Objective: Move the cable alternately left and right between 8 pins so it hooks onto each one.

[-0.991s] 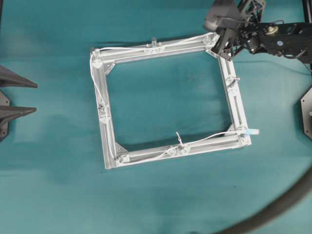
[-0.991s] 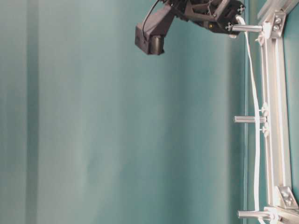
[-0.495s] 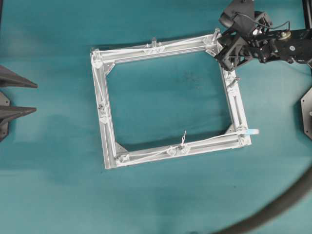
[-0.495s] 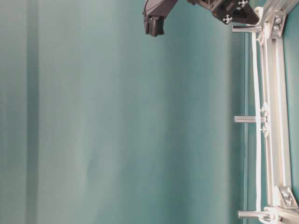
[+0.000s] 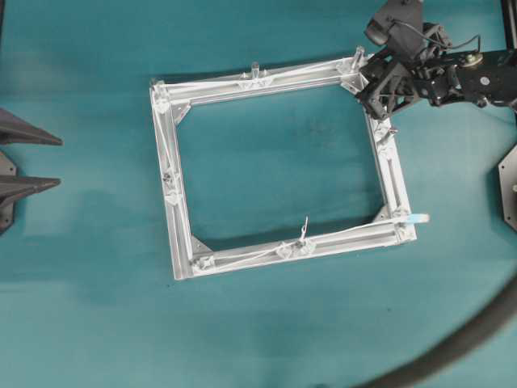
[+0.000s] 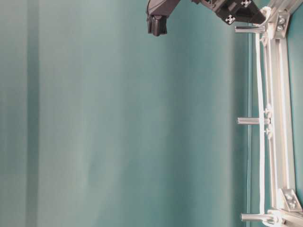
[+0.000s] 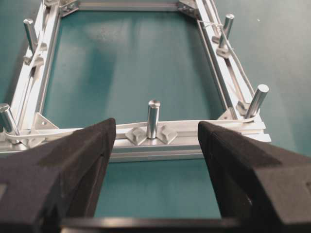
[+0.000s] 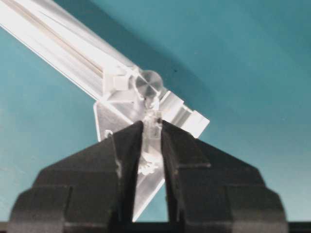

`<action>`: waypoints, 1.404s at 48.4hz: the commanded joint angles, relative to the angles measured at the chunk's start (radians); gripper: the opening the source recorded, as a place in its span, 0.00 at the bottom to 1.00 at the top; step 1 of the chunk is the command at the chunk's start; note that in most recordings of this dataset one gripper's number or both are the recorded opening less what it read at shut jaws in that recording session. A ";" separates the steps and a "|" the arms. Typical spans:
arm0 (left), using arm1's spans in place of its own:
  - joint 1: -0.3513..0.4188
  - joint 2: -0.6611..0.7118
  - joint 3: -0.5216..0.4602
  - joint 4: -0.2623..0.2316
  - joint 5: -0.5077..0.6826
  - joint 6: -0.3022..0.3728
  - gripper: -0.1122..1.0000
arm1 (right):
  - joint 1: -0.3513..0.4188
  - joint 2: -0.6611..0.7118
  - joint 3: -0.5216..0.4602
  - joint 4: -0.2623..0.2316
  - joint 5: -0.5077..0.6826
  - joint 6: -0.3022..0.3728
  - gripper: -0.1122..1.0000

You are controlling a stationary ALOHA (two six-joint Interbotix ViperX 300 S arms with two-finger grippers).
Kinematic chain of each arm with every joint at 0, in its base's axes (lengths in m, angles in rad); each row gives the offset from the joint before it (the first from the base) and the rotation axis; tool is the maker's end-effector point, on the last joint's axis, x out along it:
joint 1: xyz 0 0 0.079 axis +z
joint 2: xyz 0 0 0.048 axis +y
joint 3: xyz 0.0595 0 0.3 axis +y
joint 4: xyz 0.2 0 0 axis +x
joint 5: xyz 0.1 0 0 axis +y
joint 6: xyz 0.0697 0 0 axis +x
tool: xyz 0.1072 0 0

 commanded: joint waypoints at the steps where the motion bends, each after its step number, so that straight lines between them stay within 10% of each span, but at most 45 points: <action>1: -0.002 0.008 -0.011 0.002 -0.005 0.005 0.72 | 0.018 -0.023 -0.008 0.012 -0.018 -0.002 0.23; 16: -0.003 0.008 -0.011 0.002 -0.005 0.005 0.72 | 0.023 -0.023 0.005 0.018 -0.031 -0.002 0.24; 29: -0.002 0.009 -0.011 0.002 -0.005 0.005 0.72 | 0.028 -0.025 0.012 0.018 -0.032 -0.003 0.51; 68: -0.003 0.008 -0.011 0.002 -0.005 0.005 0.72 | 0.179 -0.241 0.135 0.015 -0.163 -0.008 0.53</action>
